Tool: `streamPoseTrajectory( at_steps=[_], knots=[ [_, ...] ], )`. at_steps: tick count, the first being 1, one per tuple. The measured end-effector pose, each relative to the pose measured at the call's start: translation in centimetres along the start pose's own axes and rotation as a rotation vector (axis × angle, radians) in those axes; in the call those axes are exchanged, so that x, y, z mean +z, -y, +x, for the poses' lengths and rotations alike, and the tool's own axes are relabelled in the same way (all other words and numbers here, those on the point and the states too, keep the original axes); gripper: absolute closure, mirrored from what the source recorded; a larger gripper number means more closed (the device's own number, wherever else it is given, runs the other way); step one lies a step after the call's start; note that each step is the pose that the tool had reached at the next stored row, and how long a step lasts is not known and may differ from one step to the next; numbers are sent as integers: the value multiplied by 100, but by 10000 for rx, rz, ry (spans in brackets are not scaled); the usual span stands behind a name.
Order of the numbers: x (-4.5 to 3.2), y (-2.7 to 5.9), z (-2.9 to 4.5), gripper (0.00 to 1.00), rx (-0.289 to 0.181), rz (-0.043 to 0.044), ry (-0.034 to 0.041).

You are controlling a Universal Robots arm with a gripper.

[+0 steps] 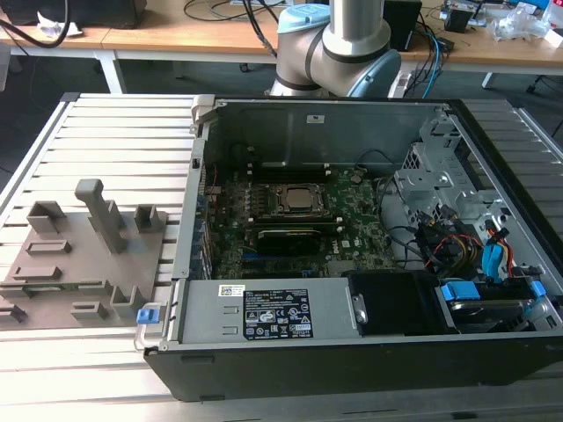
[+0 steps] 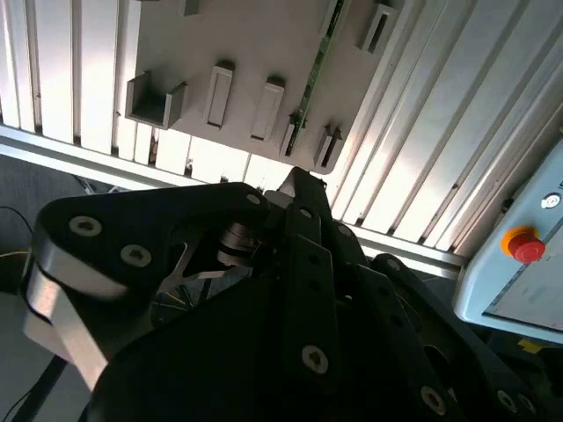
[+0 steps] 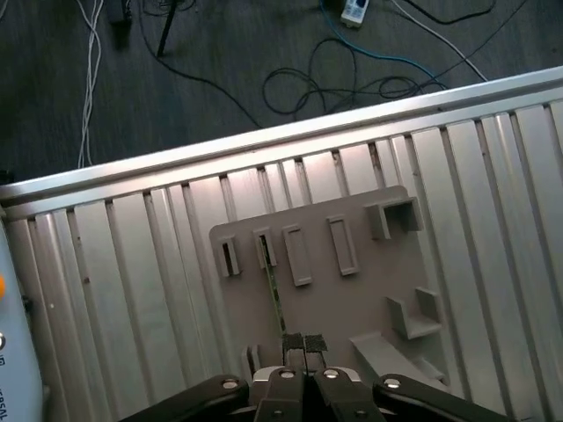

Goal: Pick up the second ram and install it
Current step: 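Pick up the second ram and move it above second insertion slot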

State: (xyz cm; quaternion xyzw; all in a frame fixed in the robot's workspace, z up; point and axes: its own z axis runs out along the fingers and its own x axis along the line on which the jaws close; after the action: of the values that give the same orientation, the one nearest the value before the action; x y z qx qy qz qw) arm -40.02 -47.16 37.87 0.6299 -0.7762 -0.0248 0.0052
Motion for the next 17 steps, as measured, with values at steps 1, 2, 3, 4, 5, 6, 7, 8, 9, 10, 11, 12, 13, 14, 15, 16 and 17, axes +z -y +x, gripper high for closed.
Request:
streamPoseTrajectory(
  at_steps=[1, 2, 3, 4, 5, 6, 7, 8, 9, 10, 11, 12, 13, 14, 15, 16, 17],
  knots=[
    [0, 0, 0, 89, -70, -2, -3],
    [0, 0, 0, 89, -138, -3, -6],
    [0, 0, 0, 89, -250, -6, -11],
    [0, 0, 0, 89, -369, -8, -16],
    [0, 0, 0, 89, -418, -9, -19],
    [0, 1, 0, 89, -474, -11, -21],
    [0, 0, 0, 89, -578, -13, -26],
    [0, 0, 0, 89, -636, -15, -29],
    [0, 0, 0, 89, -693, -16, -31],
    [0, 0, 0, 89, -767, -18, -34],
    [0, 0, 0, 89, -782, -18, -35],
    [0, 0, 0, 89, -787, -19, -35],
    [0, 0, 0, 89, -791, -19, -36],
    [0, 0, 0, 89, -794, -19, -36],
    [0, 0, 0, 83, -799, -18, -36],
    [0, 0, 0, 71, -803, -19, -37],
    [0, 0, 0, 71, -806, -19, -36]
  ],
)
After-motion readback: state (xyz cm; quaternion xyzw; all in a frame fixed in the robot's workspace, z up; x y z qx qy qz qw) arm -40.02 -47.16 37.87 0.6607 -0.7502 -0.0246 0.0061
